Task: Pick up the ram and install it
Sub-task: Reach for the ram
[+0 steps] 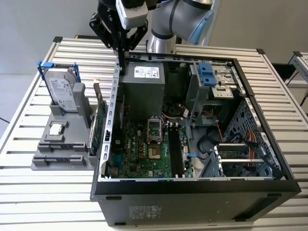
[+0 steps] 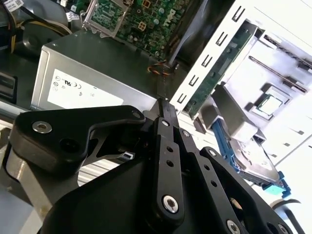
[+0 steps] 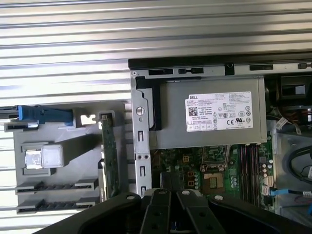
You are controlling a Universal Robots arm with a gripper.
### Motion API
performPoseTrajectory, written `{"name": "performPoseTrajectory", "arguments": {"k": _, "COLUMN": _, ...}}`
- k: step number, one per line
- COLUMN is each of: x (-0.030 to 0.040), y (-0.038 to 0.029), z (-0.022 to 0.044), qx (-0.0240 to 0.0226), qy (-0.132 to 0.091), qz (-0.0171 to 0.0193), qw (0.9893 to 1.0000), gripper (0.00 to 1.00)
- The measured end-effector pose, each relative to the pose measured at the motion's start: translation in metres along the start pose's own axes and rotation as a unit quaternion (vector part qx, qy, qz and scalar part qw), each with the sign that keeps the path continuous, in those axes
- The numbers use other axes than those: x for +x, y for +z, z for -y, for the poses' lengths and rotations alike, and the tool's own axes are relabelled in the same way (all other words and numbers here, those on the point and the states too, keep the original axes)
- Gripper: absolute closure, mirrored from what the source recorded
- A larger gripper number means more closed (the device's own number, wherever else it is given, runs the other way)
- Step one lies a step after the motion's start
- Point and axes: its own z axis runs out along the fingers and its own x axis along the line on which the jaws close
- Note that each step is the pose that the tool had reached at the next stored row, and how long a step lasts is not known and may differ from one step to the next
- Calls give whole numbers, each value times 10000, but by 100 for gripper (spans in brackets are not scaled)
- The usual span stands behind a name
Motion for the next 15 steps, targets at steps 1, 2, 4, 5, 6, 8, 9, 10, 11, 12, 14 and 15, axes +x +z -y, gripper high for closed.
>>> {"name": "performPoseTrajectory", "arguments": {"k": 1, "x": 10, "y": 0, "z": 1, "qx": 0, "qy": 0, "qz": -1, "qw": 10000, "gripper": 100}}
{"name": "performPoseTrajectory", "arguments": {"k": 2, "x": 21, "y": 1, "z": 1, "qx": 0, "qy": 0, "qz": -2, "qw": 10000, "gripper": 100}}
{"name": "performPoseTrajectory", "arguments": {"k": 4, "x": 44, "y": 2, "z": 3, "qx": 0, "qy": 0, "qz": -4, "qw": 10000, "gripper": 100}}
{"name": "performPoseTrajectory", "arguments": {"k": 5, "x": 56, "y": 3, "z": 4, "qx": 0, "qy": 1, "qz": -5, "qw": 10000, "gripper": 100}}
{"name": "performPoseTrajectory", "arguments": {"k": 6, "x": 68, "y": 3, "z": 5, "qx": 0, "qy": 1, "qz": -6, "qw": 10000, "gripper": 100}}
{"name": "performPoseTrajectory", "arguments": {"k": 8, "x": 91, "y": 4, "z": 7, "qx": 1, "qy": 0, "qz": -9, "qw": 10000, "gripper": 100}}
{"name": "performPoseTrajectory", "arguments": {"k": 9, "x": 102, "y": 4, "z": 7, "qx": 1, "qy": 1, "qz": -10, "qw": 10000, "gripper": 100}}
{"name": "performPoseTrajectory", "arguments": {"k": 10, "x": 114, "y": 5, "z": 8, "qx": 1, "qy": 1, "qz": -12, "qw": 10000, "gripper": 100}}
{"name": "performPoseTrajectory", "arguments": {"k": 11, "x": 125, "y": 6, "z": 9, "qx": 1, "qy": 1, "qz": -13, "qw": 10000, "gripper": 100}}
{"name": "performPoseTrajectory", "arguments": {"k": 12, "x": 137, "y": 6, "z": 10, "qx": 1, "qy": 1, "qz": -14, "qw": 10000, "gripper": 100}}
{"name": "performPoseTrajectory", "arguments": {"k": 14, "x": 159, "y": 7, "z": 12, "qx": 1, "qy": 1, "qz": -17, "qw": 10000, "gripper": 100}}
{"name": "performPoseTrajectory", "arguments": {"k": 15, "x": 170, "y": 7, "z": 12, "qx": 1, "qy": 1, "qz": -18, "qw": 10000, "gripper": 100}}
